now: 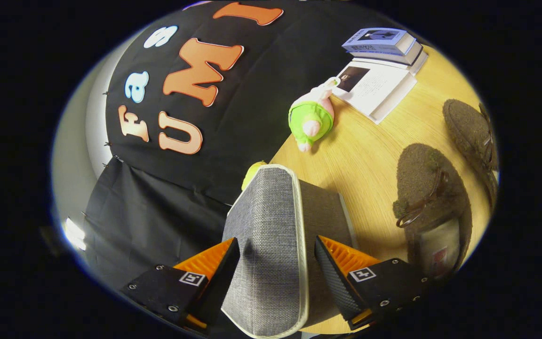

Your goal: Open the storage box then place both shoes into the box .Put the left shoe in first, then the right shoe, with the right side of both shoes facing outward in a uniform manner.

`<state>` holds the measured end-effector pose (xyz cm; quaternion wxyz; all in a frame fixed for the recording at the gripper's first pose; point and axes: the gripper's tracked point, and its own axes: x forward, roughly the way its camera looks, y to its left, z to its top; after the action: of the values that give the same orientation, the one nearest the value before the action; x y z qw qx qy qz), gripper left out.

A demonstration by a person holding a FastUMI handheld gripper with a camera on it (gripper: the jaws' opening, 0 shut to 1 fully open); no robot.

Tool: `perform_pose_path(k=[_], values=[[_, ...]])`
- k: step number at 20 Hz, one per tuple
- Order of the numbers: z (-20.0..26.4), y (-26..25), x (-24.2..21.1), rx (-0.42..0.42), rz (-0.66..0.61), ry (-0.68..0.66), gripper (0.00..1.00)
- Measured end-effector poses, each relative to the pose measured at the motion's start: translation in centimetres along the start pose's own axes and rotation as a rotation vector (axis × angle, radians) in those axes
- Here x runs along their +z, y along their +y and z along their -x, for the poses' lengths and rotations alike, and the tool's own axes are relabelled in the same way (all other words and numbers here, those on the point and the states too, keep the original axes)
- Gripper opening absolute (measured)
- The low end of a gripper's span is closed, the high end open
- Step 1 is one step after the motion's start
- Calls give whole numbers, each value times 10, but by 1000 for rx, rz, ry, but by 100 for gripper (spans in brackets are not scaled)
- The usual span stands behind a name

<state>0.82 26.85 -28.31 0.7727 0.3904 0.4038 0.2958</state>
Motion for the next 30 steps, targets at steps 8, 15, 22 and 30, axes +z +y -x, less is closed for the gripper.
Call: perform_pose_path(k=[8, 15, 22, 30], values=[[10, 4, 29, -10, -85, -76, 21], [19, 57, 39, 14, 8, -78, 1], [29, 153, 62, 96, 154, -154, 1], [13, 154, 55, 64, 276, -117, 3]])
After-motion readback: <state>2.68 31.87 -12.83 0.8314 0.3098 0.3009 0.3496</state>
